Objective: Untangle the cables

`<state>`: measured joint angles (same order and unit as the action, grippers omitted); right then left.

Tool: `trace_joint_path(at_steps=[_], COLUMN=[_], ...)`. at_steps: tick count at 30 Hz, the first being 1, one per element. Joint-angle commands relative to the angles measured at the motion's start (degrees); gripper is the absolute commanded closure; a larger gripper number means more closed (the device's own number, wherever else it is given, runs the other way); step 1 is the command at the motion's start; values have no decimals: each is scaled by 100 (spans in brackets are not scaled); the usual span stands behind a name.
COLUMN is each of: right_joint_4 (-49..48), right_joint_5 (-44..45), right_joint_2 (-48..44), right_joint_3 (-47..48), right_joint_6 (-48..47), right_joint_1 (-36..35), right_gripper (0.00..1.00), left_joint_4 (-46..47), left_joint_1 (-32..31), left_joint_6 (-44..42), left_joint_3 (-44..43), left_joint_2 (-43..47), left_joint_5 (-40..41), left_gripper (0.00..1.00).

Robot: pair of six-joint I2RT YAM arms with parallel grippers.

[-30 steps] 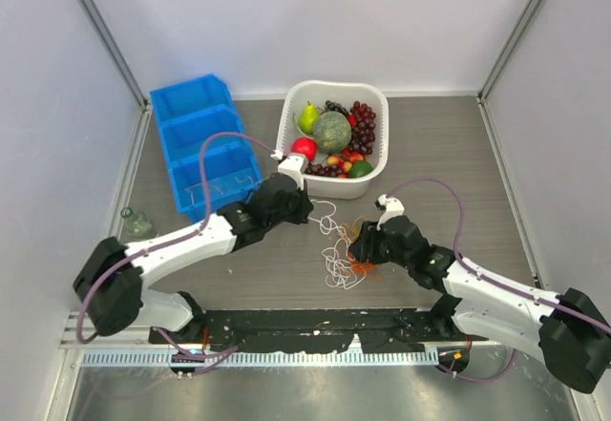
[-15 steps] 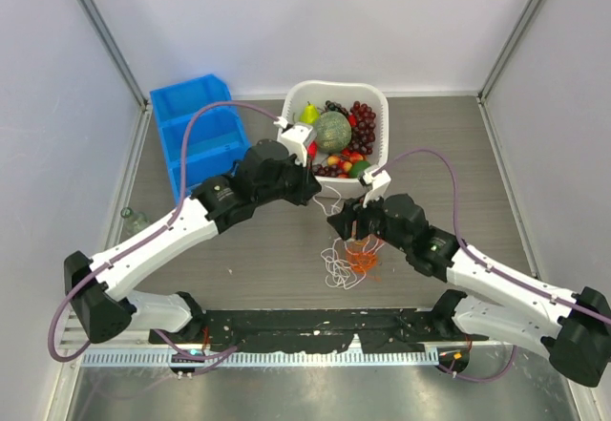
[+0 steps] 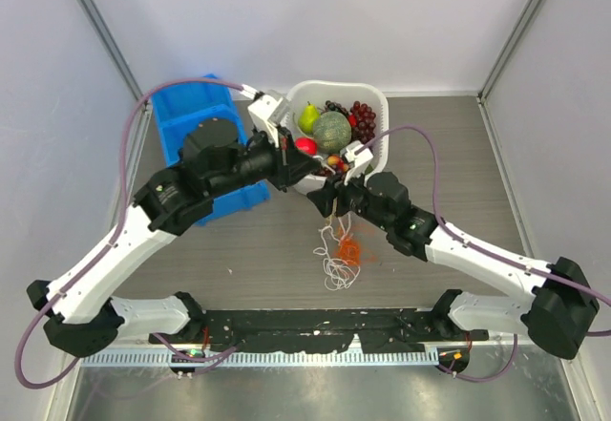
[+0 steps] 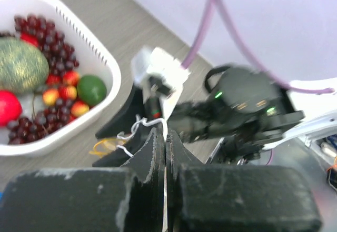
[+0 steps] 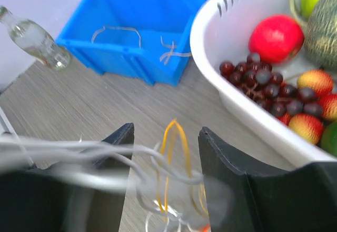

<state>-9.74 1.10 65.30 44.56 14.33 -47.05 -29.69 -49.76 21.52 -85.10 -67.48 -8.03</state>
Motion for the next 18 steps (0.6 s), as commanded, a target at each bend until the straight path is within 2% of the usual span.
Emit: trace_joint_path(at_steps=[1,10,12,15,17,18], right_joint_4=[-844,-943,-759,-504,-92,32], right_joint_5=[214,1664,1937,2025,1808,1510], right_joint_2=[45,-649,-816,-983,-1080,-1159], right_joint_3=[-682,-2187,-2389,-2434,-2242,-2032], right_joint_6=[438,1660,1845,1872,1688,1426], right_joint_1=[-24,-6,2,11,11,20], right_gripper=[44,63,72,73,66,59], left_joint_4=[166,324,332,394,351,307], left_joint_1=[-16,-16,-16,-16,-16,-25], left_joint_6=[-200,-192,-148,-43,10,28], left_joint_3=[-883,-1825,-1992,-2160,-2309,-2353], left_joint_2=[262,262,201,104,25,-10], left_joint_5=[-155,74,-5,-93,-163,-164], left_gripper=[100,100,100,100,100,100])
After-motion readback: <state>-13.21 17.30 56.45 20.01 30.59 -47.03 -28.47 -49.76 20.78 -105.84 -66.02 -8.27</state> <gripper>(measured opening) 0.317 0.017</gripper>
